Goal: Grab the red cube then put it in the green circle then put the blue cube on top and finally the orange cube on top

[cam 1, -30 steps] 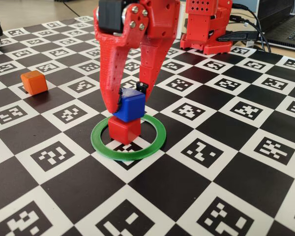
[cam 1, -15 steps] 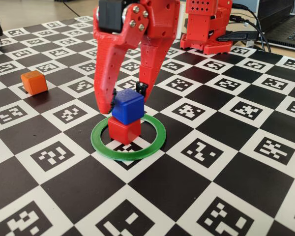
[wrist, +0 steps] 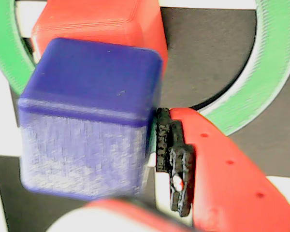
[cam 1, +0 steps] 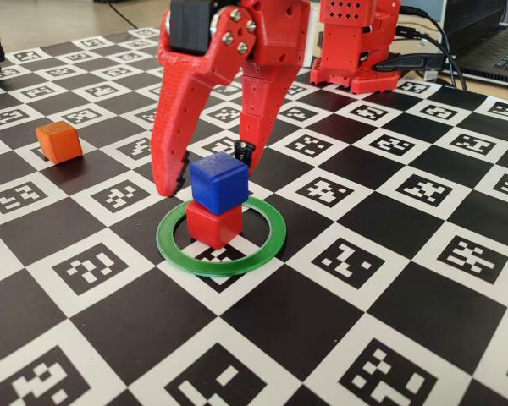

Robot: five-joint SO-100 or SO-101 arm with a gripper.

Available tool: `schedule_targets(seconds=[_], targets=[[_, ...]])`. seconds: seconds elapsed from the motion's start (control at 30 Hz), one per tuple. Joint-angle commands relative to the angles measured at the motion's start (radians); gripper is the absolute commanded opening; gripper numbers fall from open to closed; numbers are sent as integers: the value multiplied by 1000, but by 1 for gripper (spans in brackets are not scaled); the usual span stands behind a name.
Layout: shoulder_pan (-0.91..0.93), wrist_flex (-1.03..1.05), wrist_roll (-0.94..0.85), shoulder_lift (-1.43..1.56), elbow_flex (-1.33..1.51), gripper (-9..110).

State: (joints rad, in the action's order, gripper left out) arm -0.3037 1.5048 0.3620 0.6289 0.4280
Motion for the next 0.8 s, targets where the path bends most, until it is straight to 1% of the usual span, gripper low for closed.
schedule_targets(seconds=[0.0,0.33,0.4,0.47,0.77], targets=[[-17,20,-5,86,-95,35],[-23,25,6,176,-41,35],[-23,28,17,202,-23,37],[-23,31,29,238,8,40],[-5,25,0,420,158,41]])
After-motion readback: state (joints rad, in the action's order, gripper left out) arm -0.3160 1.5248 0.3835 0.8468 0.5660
